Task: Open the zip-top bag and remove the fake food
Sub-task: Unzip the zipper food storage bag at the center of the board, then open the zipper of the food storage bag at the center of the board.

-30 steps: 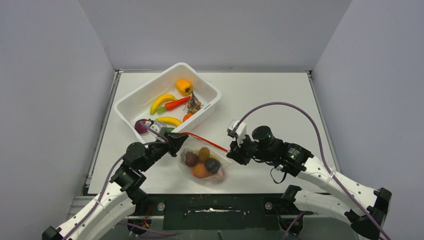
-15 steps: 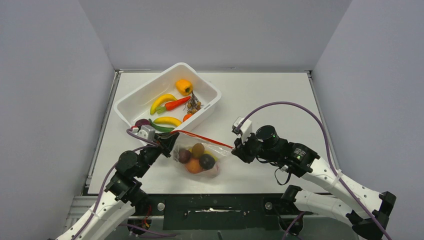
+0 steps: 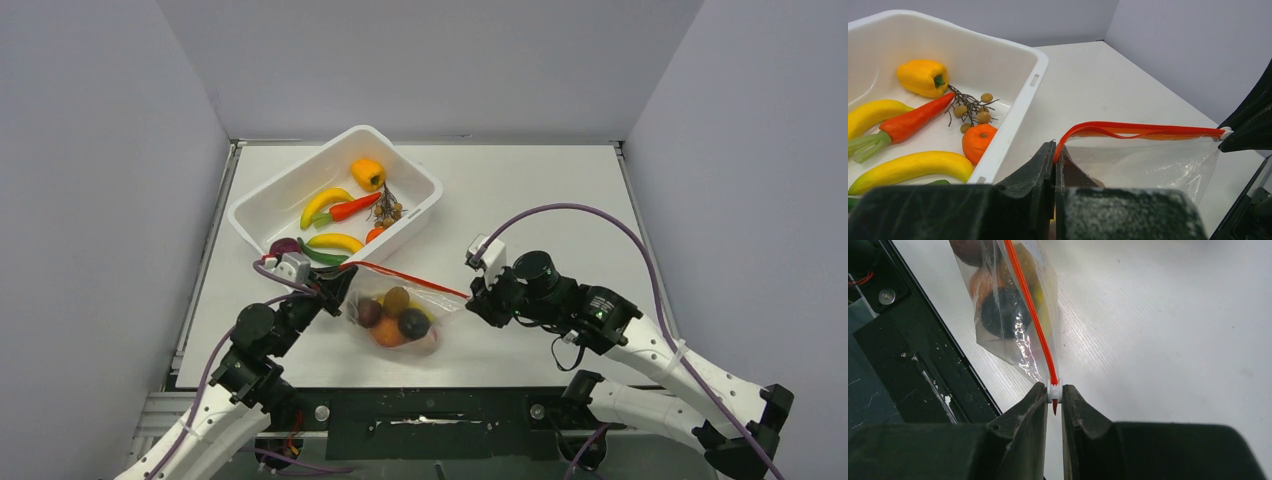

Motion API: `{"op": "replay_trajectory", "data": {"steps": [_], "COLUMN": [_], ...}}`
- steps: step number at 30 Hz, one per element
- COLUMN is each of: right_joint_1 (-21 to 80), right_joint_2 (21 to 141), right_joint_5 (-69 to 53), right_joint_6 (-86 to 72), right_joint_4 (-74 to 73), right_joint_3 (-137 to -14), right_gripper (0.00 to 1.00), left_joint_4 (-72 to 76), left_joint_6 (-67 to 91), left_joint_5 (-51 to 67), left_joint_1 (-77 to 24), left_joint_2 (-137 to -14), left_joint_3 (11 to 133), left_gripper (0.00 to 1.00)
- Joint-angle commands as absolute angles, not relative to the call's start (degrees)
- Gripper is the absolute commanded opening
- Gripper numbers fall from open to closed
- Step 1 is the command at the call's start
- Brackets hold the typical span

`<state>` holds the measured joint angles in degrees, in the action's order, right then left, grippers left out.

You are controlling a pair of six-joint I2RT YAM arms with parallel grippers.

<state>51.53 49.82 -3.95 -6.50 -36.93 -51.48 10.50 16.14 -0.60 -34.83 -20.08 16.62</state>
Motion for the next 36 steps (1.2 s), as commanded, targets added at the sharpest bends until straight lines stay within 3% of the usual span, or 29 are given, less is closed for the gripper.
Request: {"op": "replay_trajectory", "data": {"steps": [1, 4, 8, 11, 20, 36], "right_joint_1": [51.63, 51.67, 51.68, 51.63, 51.68, 51.69], "right_joint_2": [47.02, 46.0, 44.0, 41.87, 38.18, 55.42], "right_joint_5": [-1.98, -3.09, -2.54, -1.84, 10.86, -0.52], "right_joint_6": [-6.07, -6.32, -7.8, -8.46, -16.27, -17.77], "right_joint_4": [-39.8, -38.72, -36.54, -35.23, -30.39, -22.09], "right_joint_3": [-53.69, -53.68, -53.94, -54.27, -54.05, -55.0], "right_gripper": [0.1, 0.19, 0.48, 0.55, 0.61, 0.59], "left_joint_4": [15.84, 17.24, 20.64, 21.49, 24.18, 20.88], "left_joint_6": [14.67, 14.81, 15.18, 15.53, 16.08, 15.73], "left_joint_5": [-2.59, 0.4, 7.29, 11.21, 15.02, 17.14], "left_joint_1": [-33.88, -33.86, -33.92, -33.92, -33.83, -33.75], "left_joint_2": [-20.4, -21.04, -22.67, -24.63, -27.93, -28.28], "left_joint_3": [17.58, 17.43, 17.1, 17.58, 18.52, 20.17], "left_gripper": [0.0, 0.0, 0.0, 0.0, 0.0, 0.0]}}
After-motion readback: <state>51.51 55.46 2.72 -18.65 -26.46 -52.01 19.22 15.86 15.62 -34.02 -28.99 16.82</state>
